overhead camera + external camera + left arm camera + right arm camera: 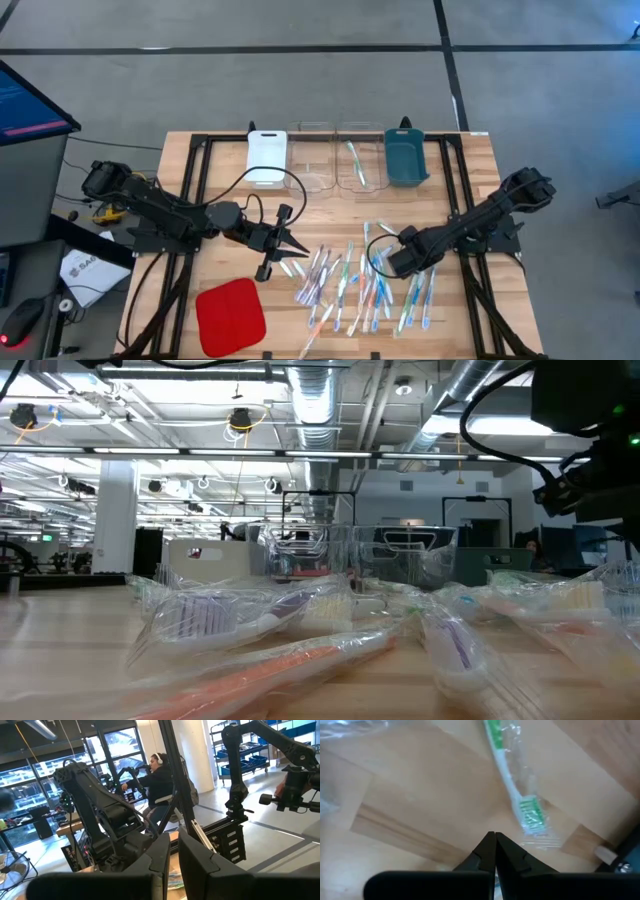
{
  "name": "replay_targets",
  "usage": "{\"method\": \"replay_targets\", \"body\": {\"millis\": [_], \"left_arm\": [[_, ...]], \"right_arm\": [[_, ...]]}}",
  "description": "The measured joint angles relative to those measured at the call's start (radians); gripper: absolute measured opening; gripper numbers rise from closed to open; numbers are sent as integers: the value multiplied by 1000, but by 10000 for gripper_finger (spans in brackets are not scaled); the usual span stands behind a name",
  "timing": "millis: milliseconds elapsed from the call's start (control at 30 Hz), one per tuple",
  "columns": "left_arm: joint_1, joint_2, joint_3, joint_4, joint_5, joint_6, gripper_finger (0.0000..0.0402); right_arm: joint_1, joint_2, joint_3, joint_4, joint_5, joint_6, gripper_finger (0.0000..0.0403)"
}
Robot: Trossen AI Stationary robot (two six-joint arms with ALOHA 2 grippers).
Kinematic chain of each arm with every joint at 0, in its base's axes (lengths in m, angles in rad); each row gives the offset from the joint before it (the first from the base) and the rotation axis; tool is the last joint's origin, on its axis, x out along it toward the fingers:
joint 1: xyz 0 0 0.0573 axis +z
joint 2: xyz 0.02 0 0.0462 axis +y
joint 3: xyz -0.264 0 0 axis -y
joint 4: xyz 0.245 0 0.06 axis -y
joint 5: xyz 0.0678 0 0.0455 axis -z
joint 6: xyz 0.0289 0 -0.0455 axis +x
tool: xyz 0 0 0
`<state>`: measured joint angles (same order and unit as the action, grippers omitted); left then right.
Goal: Pick & Place Toothbrushes
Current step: Put the green tooth brush into the right transparent bin
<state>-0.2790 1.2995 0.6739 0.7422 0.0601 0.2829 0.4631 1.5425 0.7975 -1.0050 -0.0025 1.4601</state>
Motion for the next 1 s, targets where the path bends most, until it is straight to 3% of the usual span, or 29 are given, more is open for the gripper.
{"method": "replay_targets", "body": {"millis": [467,800,1000], "left_arm": [[0,0,0,-1,0,-2,33],[0,0,0,0,0,-2,33],[0,0,0,0,0,-2,33]], "right_arm": [[19,0,-85,86,-3,60,0],[-49,-3,-113,68,-16,38,0],[-103,0,-118,18,41,8,0]]}}
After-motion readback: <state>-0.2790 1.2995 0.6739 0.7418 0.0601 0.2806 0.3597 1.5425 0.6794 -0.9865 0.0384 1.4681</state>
